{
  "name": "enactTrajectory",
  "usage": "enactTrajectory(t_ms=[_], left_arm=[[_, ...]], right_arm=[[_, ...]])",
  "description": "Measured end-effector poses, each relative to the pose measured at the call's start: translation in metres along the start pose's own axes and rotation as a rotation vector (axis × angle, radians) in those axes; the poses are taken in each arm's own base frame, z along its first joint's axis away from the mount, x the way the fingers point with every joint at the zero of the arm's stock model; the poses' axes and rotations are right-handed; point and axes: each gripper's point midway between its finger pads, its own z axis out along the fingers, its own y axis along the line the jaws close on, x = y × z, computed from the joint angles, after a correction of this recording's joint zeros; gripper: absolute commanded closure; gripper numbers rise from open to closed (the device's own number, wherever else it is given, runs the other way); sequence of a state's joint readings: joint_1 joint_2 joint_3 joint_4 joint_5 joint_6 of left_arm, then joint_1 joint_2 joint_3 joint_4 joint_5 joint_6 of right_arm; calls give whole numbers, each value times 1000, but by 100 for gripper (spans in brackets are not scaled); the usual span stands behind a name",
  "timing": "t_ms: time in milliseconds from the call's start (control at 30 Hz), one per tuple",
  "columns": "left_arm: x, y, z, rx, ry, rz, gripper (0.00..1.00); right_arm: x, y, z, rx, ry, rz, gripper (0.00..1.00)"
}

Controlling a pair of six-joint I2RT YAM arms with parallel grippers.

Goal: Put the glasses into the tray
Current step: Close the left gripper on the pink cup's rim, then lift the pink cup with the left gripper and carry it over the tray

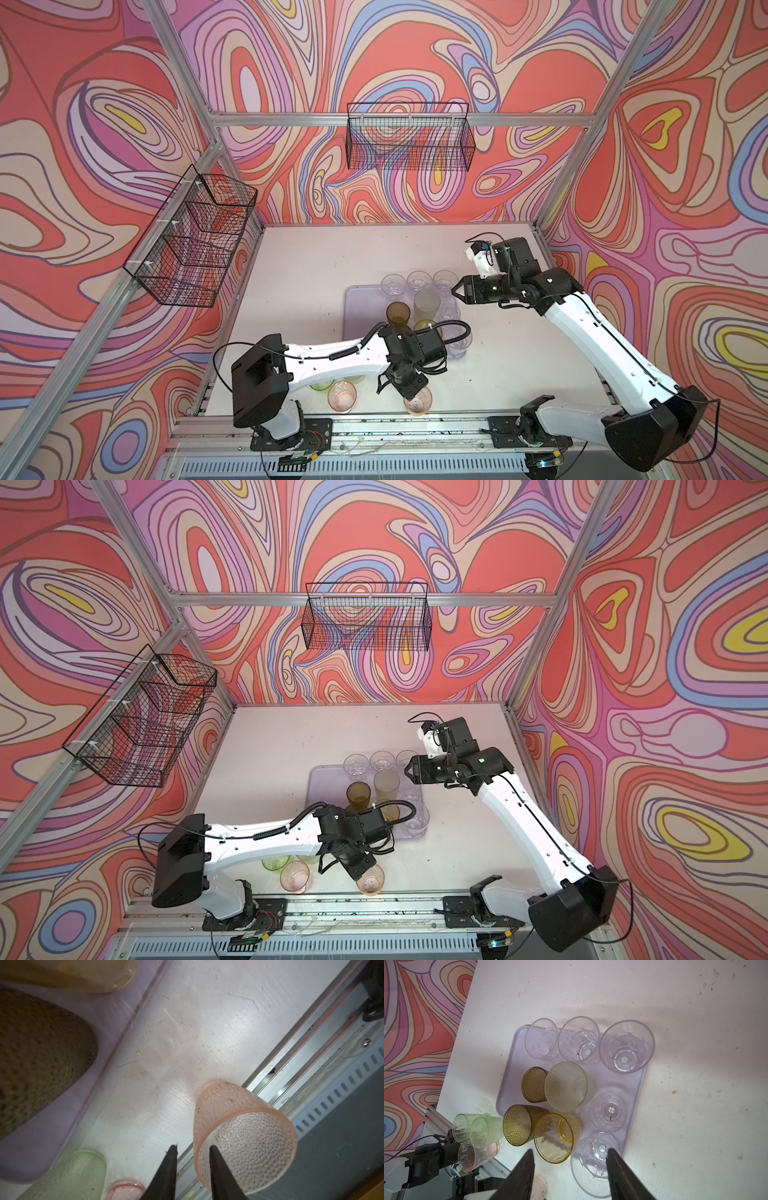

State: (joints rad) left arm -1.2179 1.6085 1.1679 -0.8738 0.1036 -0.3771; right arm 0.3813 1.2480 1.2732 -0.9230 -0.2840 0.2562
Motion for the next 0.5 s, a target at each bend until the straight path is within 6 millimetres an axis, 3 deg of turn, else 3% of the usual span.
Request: enactTrajectory(t_ms=[500], left_arm=[[0, 0, 9, -10, 25, -1, 86]], right_arm=[[1, 0, 0, 2, 5, 2, 43]])
